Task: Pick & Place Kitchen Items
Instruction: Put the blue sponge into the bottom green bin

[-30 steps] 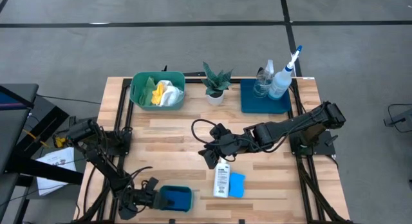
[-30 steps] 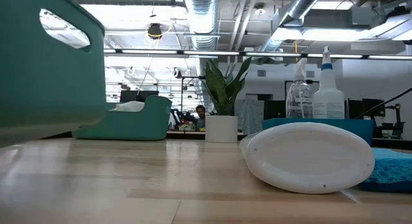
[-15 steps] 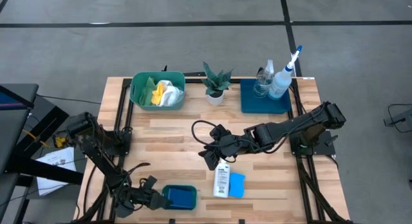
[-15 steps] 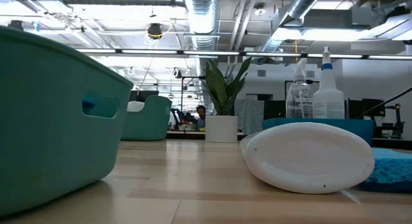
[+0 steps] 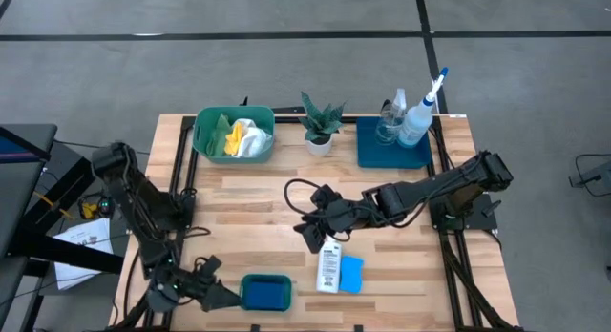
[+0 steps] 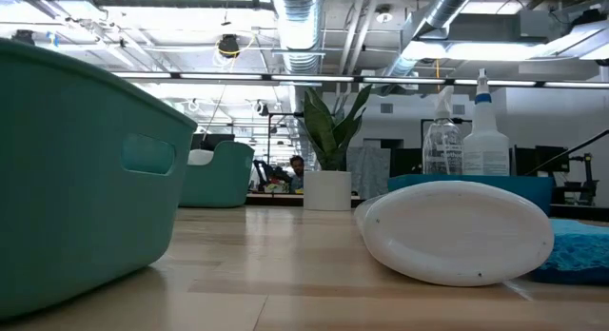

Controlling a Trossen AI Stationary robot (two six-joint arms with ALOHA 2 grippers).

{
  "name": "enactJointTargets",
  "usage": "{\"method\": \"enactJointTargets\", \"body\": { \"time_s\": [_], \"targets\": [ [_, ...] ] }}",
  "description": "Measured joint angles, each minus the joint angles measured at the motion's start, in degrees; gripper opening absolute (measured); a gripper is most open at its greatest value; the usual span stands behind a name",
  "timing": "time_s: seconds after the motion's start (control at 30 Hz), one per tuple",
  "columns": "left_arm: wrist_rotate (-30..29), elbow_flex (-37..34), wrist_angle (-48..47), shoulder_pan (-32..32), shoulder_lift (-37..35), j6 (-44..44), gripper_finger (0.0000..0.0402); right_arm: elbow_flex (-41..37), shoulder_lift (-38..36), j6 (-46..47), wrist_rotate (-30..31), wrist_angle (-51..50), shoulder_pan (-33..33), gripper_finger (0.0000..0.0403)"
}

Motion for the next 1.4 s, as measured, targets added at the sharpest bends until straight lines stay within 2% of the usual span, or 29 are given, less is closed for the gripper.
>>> {"method": "enactJointTargets", "body": {
  "time_s": [0.3, 0.53, 0.7, 0.83, 1.0, 1.4],
  "targets": [
    [0.1, 0.0, -0.2, 0.0, -9.4, 14.8, 0.0194, 0.0, 0.0, 3.3, 0.0, -2.7, 0.1, 0.0193],
    [-0.5, 0.0, -0.2, 0.0, -15.9, 26.0, 0.0192, 0.0, 0.0, 15.6, 0.4, -15.5, 0.8, 0.0193],
    [-7.7, 0.0, -0.2, 0.0, -19.5, 35.5, 0.0189, 0.0, 0.0, 23.9, 0.4, -24.6, 3.0, 0.0193],
    [-14.5, 0.0, -0.2, 0.3, -21.9, 41.4, 0.0184, 0.0, 0.0, 31.0, 1.0, -28.3, 5.3, 0.0193],
    [-17.2, 0.0, -0.2, 1.5, -23.7, 44.7, 0.0177, 0.0, 1.0, 42.6, 1.9, -32.5, 8.3, 0.0193],
    [-17.3, 0.0, -0.9, 3.6, -23.8, 46.3, 0.0159, 0.0, 7.1, 58.6, -4.6, -33.0, 16.6, 0.0193]
  ]
}}
